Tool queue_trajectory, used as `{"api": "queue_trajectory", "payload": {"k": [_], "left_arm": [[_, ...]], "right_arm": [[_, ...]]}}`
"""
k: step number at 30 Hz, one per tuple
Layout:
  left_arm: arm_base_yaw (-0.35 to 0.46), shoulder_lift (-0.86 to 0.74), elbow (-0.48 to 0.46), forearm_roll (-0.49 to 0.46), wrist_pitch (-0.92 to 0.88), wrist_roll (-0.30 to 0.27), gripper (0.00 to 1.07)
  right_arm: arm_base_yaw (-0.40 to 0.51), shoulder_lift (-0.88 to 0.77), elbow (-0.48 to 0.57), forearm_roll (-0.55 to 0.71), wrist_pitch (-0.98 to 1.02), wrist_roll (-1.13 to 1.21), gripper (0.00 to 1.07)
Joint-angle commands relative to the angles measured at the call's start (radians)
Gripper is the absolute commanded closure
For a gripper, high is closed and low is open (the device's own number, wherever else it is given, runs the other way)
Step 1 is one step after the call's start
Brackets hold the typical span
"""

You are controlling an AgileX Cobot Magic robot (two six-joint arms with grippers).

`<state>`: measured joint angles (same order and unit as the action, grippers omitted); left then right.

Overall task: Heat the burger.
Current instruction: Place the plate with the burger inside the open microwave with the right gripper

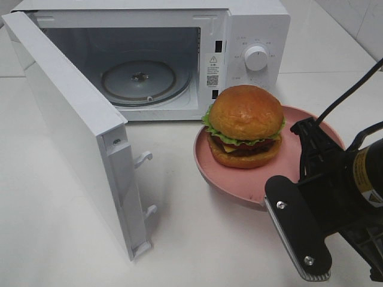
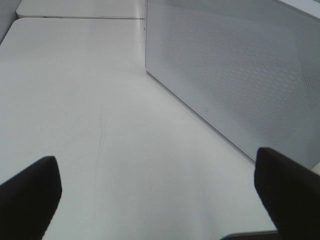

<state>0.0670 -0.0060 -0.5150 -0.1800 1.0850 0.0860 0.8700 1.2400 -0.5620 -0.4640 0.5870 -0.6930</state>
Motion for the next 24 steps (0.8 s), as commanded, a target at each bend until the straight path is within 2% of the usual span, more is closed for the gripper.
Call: {"api": "queue_trajectory", "payload": {"k": [1,7,13,19,24], "left_arm": [[0.002,-0.015,0.0,-0.001,-0.013,-0.005,0.09],[0.002,-0.015,0.0,-0.001,-0.013,-0.005,0.09],[0.002,-0.015,0.0,-0.001,-0.013,-0.005,0.09],[0.002,-0.015,0.0,-0.001,-0.013,-0.005,0.09],[0.002,-0.015,0.0,-0.001,-0.013,-0.005,0.09]], "right_arm": [[-0.05,-0.012,-0.003,0.062,-0.112,-0.178,1.07],[-0.133,-0.012,-0.003,0.198,-0.157,-0.39,1.07],[-0.191,-0.012,-0.003,0.242,-0.167,-0.505,1.07],[-0.258,-0.012,-0.003,0.408,-0.177,-0.757,1.07],[-0.277,-0.012,-0.003,0.426,-0.181,-0.807,1.07]]}}
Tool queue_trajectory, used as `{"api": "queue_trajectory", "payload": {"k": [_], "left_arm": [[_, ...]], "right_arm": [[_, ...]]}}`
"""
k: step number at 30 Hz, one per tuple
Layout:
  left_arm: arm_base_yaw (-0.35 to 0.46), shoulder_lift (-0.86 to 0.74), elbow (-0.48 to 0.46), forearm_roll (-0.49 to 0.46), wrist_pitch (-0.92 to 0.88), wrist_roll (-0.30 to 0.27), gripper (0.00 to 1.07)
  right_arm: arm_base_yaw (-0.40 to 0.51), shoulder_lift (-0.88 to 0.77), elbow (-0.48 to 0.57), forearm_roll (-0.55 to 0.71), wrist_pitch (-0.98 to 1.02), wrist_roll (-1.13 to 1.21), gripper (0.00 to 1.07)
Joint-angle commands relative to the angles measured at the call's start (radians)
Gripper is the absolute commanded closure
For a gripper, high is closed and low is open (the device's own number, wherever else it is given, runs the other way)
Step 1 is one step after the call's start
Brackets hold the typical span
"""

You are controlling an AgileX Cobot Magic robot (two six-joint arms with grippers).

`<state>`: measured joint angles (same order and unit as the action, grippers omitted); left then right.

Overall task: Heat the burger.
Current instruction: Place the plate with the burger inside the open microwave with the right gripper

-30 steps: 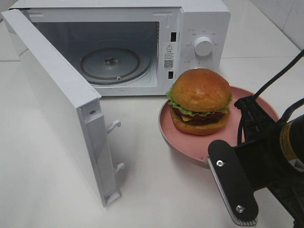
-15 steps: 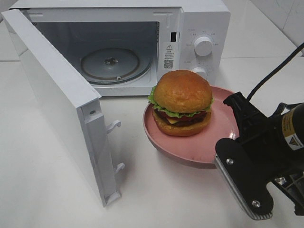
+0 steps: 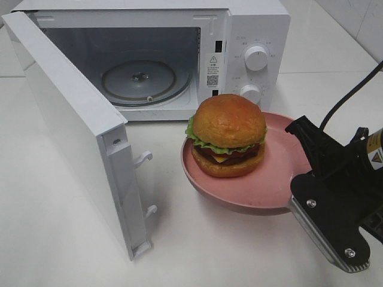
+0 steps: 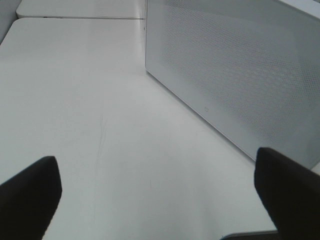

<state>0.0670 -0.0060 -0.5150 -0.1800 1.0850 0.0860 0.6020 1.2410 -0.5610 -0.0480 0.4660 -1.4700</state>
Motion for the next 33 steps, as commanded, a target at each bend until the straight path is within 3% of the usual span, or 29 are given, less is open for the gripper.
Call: {"api": "queue_trajectory", "payload": {"k": [1,33], "left_arm": [[0.002,-0.015,0.0,-0.001,-0.013,-0.005,0.09],[0.002,-0.015,0.0,-0.001,-0.013,-0.005,0.09]], "right_arm": [[-0.009,-0.013,-0.004,0.01,-0.06,-0.03,1.07],[0.026,0.117,-0.182,0.061,-0.041,-0.068,1.07]]}}
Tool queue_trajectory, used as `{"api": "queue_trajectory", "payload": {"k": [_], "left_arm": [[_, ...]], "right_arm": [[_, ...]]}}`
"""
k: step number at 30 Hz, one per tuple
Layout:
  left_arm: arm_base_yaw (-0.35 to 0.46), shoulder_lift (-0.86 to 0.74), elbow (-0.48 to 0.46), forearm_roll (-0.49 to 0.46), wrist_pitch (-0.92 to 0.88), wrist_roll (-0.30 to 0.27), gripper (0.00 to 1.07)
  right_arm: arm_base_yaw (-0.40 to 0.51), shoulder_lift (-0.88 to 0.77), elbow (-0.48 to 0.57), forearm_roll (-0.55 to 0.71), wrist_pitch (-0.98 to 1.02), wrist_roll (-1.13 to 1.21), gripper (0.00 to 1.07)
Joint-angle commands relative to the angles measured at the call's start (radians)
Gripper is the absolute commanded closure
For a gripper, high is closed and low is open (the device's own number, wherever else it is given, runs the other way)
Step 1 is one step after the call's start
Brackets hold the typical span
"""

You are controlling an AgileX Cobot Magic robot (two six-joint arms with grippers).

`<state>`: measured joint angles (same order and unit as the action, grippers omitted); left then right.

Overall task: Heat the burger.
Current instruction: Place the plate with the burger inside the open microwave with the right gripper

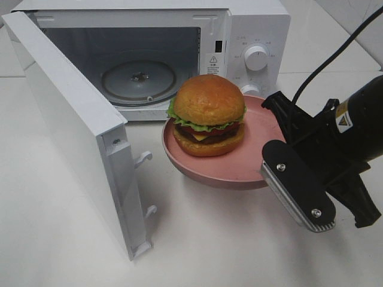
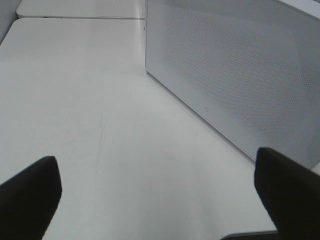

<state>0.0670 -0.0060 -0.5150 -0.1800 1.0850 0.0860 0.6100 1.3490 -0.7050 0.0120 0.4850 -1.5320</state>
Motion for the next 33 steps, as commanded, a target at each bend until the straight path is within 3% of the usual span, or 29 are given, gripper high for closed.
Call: {"api": "queue_trajectory", "payload": {"k": [1,33], "left_arm": [[0.002,-0.015,0.0,-0.001,-0.013,-0.005,0.09],[0.002,-0.015,0.0,-0.001,-0.013,-0.005,0.09]], "right_arm": [[0.023,0.026,-0.062,-0.002,-0.064,-0.006,1.07],[0.057,0.295,-0.341,0.007,-0.067,-0.009,1.07]]}}
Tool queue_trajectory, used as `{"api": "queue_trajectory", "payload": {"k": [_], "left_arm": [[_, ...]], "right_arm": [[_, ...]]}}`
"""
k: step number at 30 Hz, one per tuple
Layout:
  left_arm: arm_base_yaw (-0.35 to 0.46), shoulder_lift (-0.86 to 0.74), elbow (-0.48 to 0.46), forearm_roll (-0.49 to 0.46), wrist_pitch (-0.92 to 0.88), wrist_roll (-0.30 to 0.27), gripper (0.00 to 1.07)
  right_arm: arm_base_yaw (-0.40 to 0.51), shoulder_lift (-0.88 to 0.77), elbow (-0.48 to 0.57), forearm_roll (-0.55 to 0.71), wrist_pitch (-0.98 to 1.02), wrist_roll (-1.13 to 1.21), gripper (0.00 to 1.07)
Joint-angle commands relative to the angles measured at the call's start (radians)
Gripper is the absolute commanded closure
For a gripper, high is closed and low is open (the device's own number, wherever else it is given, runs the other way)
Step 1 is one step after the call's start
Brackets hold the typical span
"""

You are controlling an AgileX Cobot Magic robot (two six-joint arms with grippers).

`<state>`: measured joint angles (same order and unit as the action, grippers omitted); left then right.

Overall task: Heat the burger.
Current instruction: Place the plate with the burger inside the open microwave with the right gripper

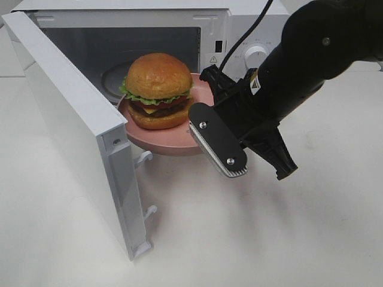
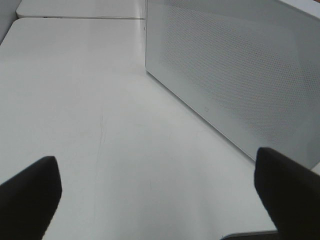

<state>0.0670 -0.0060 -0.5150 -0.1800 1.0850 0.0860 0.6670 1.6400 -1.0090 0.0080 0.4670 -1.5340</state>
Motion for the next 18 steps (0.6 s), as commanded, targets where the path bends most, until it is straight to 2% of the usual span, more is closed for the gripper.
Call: {"api": "queue_trajectory", "payload": {"k": [1,18], "left_arm": [[0.002,-0.015,0.0,-0.001,-0.013,-0.005,0.09],[0.002,-0.015,0.0,-0.001,-0.013,-0.005,0.09]], "right_arm": [[0.0,0.004,-0.037,0.011,-0.049,-0.007,1.07],[0.0,0.133,-0.231,0.015,0.06,-0.015,1.07]]}}
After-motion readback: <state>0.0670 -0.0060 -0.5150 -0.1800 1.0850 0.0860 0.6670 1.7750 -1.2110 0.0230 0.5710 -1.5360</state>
